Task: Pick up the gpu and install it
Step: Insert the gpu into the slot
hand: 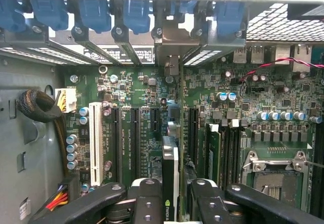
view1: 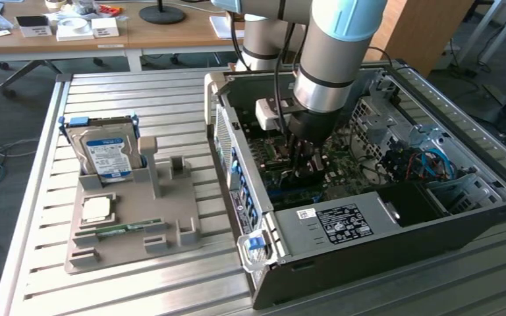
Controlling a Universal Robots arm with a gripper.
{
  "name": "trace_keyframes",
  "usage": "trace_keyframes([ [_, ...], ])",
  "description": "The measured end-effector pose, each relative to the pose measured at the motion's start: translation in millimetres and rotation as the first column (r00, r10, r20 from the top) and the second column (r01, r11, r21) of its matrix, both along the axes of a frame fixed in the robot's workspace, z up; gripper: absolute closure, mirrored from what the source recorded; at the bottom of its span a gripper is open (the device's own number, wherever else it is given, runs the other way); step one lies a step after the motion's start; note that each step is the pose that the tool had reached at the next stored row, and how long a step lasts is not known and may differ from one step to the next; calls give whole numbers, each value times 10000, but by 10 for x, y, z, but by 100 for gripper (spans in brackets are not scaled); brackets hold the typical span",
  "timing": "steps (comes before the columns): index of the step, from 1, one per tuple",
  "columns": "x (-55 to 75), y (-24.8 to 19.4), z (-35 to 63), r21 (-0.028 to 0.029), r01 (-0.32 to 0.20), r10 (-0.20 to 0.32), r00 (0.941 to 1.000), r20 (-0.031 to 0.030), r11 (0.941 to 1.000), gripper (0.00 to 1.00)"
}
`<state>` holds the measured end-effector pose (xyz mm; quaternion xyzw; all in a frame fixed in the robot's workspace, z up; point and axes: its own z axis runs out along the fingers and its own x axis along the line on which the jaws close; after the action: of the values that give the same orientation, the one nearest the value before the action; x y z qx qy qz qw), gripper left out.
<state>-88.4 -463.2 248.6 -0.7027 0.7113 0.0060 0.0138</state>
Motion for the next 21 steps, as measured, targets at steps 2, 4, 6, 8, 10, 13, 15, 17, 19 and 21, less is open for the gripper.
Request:
trace_keyframes([
  [2,-3,0,-2,-3,0,0,10000,0,10000,74],
  [4,-9,0,-4,-2,2,-2,10000,-1,10000,74],
  [6,-9,0,-5,-1,1,-1,10000,-1,10000,74],
  [8,-9,0,-5,-1,0,0,10000,-1,10000,74],
  [10,-9,0,-5,0,0,0,10000,-1,10000,74],
  [13,-12,1,-8,6,6,-6,10000,0,10000,73],
  [15,-9,0,-6,3,1,-1,10000,0,10000,67],
  [17,-9,0,-6,1,0,0,10000,-1,10000,55],
  [19,-9,0,-5,0,0,0,10000,-1,10000,49],
  [21,-9,0,-5,1,1,-1,10000,-1,10000,43],
])
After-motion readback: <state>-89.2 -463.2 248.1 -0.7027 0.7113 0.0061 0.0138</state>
